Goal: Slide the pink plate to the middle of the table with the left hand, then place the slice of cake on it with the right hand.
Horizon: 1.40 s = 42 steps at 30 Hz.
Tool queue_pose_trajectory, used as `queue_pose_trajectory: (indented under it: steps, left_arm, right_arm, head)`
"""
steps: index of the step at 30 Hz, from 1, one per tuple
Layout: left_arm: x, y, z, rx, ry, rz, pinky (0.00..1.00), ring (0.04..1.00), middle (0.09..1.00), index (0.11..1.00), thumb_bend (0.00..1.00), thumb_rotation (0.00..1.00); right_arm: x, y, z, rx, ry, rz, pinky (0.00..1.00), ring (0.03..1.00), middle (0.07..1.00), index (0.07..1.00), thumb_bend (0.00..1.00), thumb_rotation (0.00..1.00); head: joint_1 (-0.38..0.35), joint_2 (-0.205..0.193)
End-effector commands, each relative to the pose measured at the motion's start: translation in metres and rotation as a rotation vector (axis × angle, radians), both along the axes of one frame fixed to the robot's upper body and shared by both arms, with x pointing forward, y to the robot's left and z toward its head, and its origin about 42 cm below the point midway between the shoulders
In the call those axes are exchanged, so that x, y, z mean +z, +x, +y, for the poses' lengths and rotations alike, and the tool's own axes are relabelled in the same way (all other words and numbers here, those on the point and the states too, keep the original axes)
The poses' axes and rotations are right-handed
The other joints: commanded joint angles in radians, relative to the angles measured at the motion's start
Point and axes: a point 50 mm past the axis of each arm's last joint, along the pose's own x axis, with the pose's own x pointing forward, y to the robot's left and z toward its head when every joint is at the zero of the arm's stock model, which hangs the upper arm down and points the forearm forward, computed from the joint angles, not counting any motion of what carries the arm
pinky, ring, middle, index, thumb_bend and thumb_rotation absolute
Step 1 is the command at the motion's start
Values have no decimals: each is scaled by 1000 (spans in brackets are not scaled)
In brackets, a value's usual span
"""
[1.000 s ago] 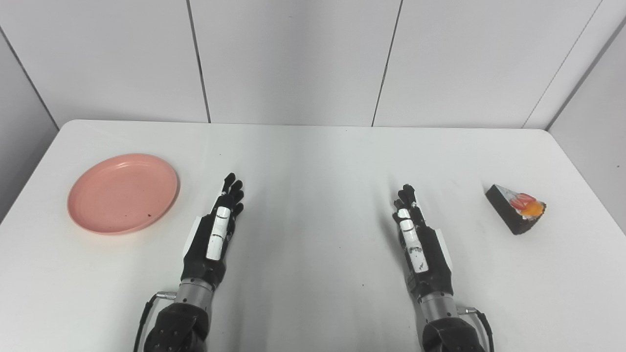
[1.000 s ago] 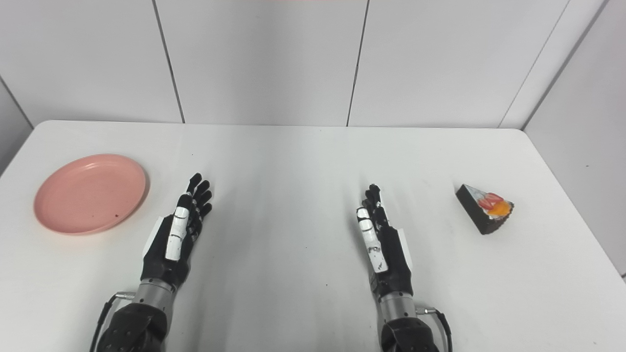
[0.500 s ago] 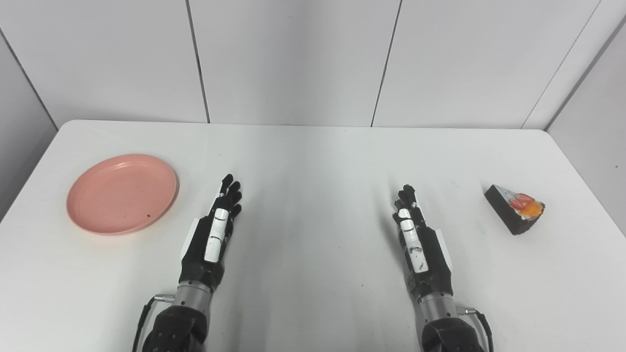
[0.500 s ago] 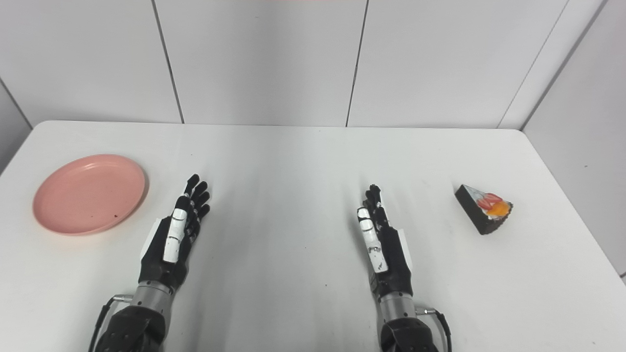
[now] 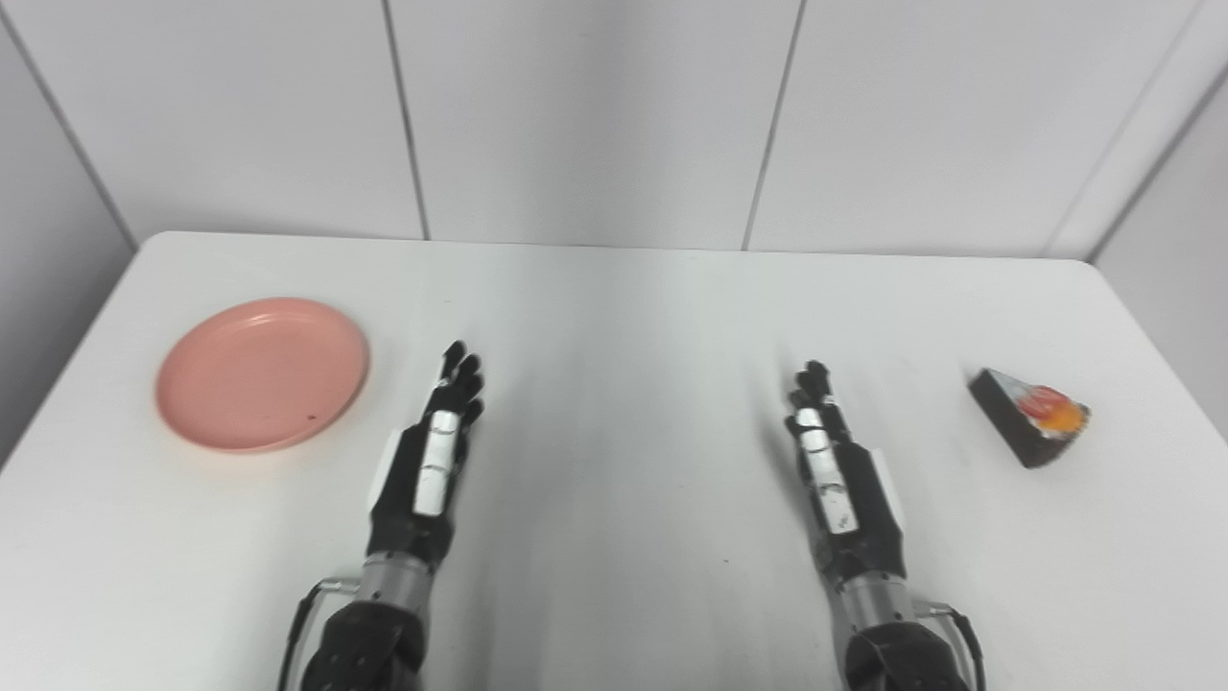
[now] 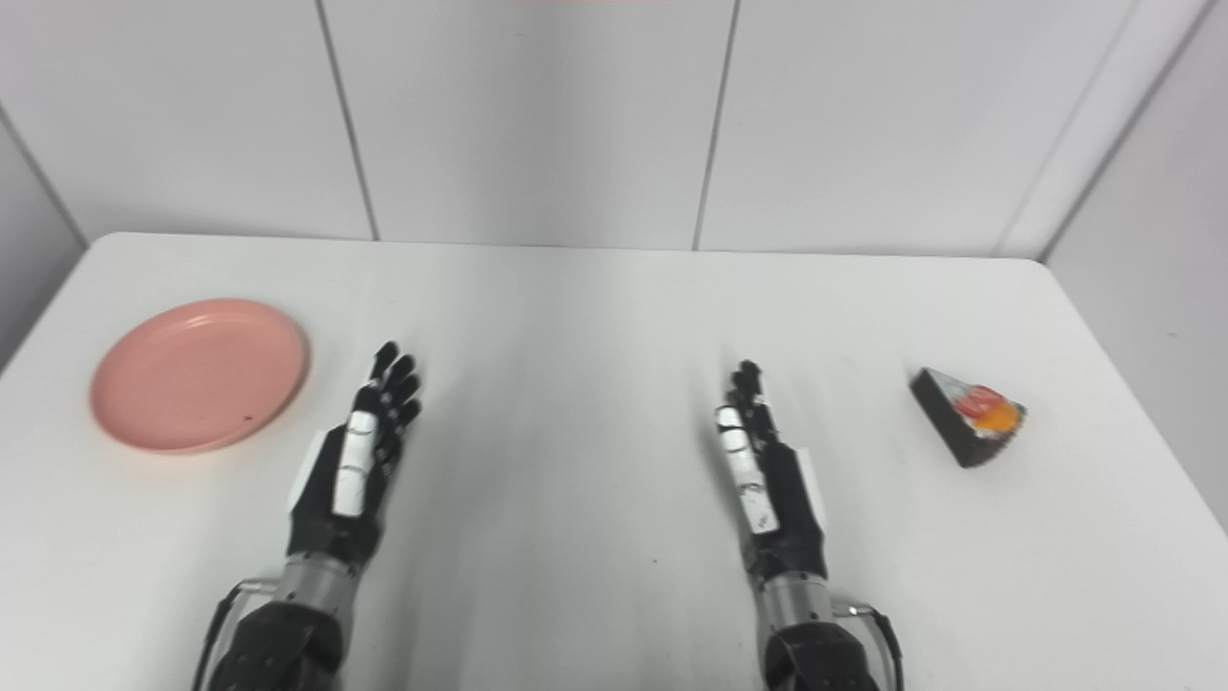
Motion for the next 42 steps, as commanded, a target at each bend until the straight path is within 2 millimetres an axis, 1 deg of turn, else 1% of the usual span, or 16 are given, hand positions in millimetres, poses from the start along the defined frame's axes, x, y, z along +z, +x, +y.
queue_pose_trajectory:
  steps: [1, 3, 4, 5, 8, 10, 13, 14, 18, 21, 24, 26, 33, 35, 38, 42]
  left_arm:
    - [11, 17, 9, 59, 14, -62, 1000, 1000, 1000, 1000, 703, 1000]
    - [22, 30, 17, 101, 8, -109, 1000, 1000, 1000, 1000, 716, 1000]
    - [28, 37, 24, 128, -3, -133, 1000, 1000, 1000, 1000, 757, 1000]
    - [34, 42, 29, 155, -11, -148, 1000, 1000, 1000, 1000, 761, 1000]
    - [54, 56, 52, 223, -4, -200, 1000, 1000, 1000, 1000, 785, 1000]
    - [67, 62, 68, 274, -3, -221, 1000, 1000, 1000, 1000, 801, 1000]
    - [79, 67, 87, 342, -3, -250, 1000, 1000, 995, 999, 791, 1000]
    - [84, 68, 96, 371, 5, -258, 1000, 1000, 985, 992, 794, 1000]
    - [95, 72, 129, 468, 26, -280, 1000, 955, 932, 939, 803, 1000]
    - [97, 74, 149, 547, 54, -279, 982, 922, 899, 904, 803, 1000]
    - [96, 76, 175, 641, 56, -277, 936, 852, 826, 832, 824, 1000]
    - [93, 77, 190, 689, 30, -280, 878, 809, 788, 796, 812, 1000]
    - [78, 74, 239, 798, 33, -244, 872, 784, 762, 776, 795, 1000]
    - [75, 74, 245, 820, 29, -233, 854, 764, 747, 762, 804, 1000]
    - [69, 75, 263, 870, -2, -210, 873, 738, 712, 726, 803, 1000]
    - [58, 73, 279, 897, -3, -175, 839, 737, 715, 724, 783, 1000]
  right_arm:
    - [0, 1, -13, -24, 5, -55, 1000, 1000, 1000, 1000, 637, 836]
    - [-2, 2, -17, -39, 4, -58, 1000, 994, 994, 994, 635, 809]
    - [-2, 2, -20, -42, -2, -59, 1000, 997, 998, 997, 608, 821]
    - [-3, 2, -21, -43, -1, -60, 1000, 997, 999, 997, 599, 823]
    - [-4, 3, -24, -49, 22, -62, 1000, 998, 993, 989, 582, 791]
    - [-5, 4, -25, -46, 35, -60, 1000, 1000, 992, 991, 595, 775]
    - [-4, 4, -27, -34, 26, -63, 1000, 1000, 996, 999, 591, 787]
    - [-4, 3, -27, -34, 24, -62, 1000, 1000, 997, 1000, 581, 810]
    - [-3, 2, -27, -35, 18, -59, 1000, 999, 992, 1000, 579, 825]
    - [-2, 1, -27, -34, 23, -58, 1000, 998, 993, 1000, 563, 822]
    - [-1, 0, -28, -30, 20, -61, 1000, 1000, 993, 1000, 550, 825]
    - [-1, 0, -28, -30, 21, -63, 1000, 1000, 993, 999, 544, 826]
    - [0, 1, -27, -22, 27, -71, 1000, 1000, 999, 1000, 525, 804]
    - [0, 1, -28, -16, 18, -71, 1000, 1000, 999, 1000, 530, 829]
    - [1, 1, -27, -23, 17, -68, 1000, 1000, 996, 1000, 535, 822]
    - [1, 1, -27, -27, 17, -66, 1000, 1000, 998, 1000, 522, 831]
  head:
    - [23, -11]
    - [43, -22]
    - [43, -22]
    - [57, -30]
    - [67, -37]
    - [71, -40]
    - [75, -47]
    - [75, -47]
    - [77, -53]
    - [79, -51]
    - [82, -49]
    - [83, -49]
    - [88, -47]
    - [88, -47]
    - [89, -48]
    - [88, -49]
